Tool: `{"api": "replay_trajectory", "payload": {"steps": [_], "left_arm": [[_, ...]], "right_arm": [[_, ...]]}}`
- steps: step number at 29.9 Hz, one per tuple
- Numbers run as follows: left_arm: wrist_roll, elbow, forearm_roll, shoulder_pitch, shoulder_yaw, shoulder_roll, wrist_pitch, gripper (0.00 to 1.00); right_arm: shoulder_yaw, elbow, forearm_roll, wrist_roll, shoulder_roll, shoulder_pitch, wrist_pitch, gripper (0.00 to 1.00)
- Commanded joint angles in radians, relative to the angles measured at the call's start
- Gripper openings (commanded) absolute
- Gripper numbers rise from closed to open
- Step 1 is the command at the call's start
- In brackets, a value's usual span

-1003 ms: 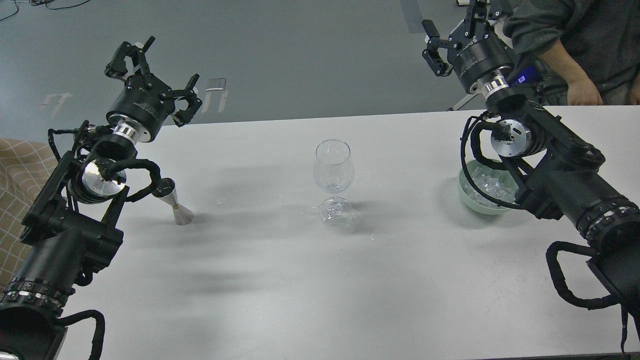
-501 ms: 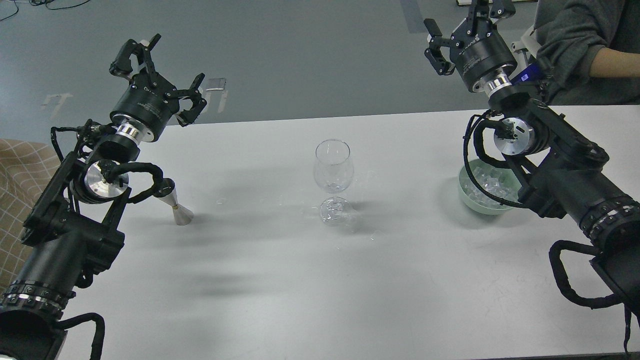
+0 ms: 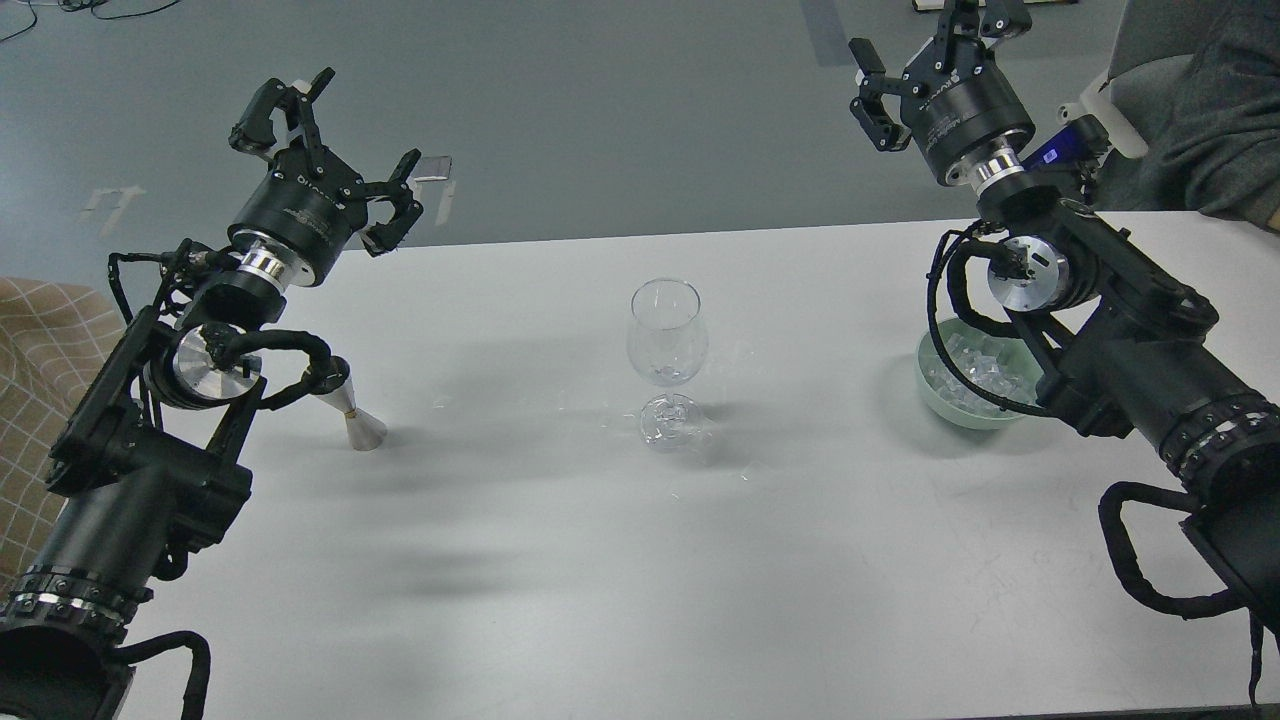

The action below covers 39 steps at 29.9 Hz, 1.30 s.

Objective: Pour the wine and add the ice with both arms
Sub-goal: 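Move the left gripper down toward the metal jigger, then close the left gripper around the metal jigger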

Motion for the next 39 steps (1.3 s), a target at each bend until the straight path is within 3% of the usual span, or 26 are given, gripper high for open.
{"api": "replay_trajectory", "payload": {"steps": [1,7,10,12,17,25,33,39], "left_arm": [[0.032,-0.009,-0.015,0.009,-0.018,0.004,0.005,0.99],[0.132,-0.197,-0.142,0.16,-0.118,0.036,0.042,0.98],[0.245,-0.364,-0.194,0.298,-0.206,0.068,0.091,0.94],[0.278,-0.455,-0.23,0.394,-0.266,0.067,0.108,0.94],[0.289,-0.644,-0.294,0.631,-0.366,0.058,0.11,0.93],[0.302,-0.753,-0.342,0.878,-0.434,-0.046,0.108,0.91],[0.307,-0.73,-0.337,0.943,-0.432,-0.197,0.117,0.91],[0.298,-0.621,-0.325,0.919,-0.425,-0.268,0.114,0.92]], "right_arm": [[-0.001,0.0,0.0,0.0,0.002,0.0,0.0,1.0],[-0.021,0.002,0.0,0.002,0.002,0.0,-0.003,1.0],[-0.02,0.002,0.0,0.002,0.001,0.0,-0.003,1.0],[-0.02,0.002,0.0,0.002,0.001,0.0,-0.003,1.0],[-0.021,0.002,0.0,0.002,0.002,-0.006,-0.003,1.0],[-0.021,0.002,0.0,0.003,0.002,-0.02,-0.003,1.0],[-0.02,0.002,0.0,0.003,0.004,-0.019,-0.004,1.0],[-0.02,0.002,0.0,0.003,0.004,-0.019,-0.005,1.0]]}}
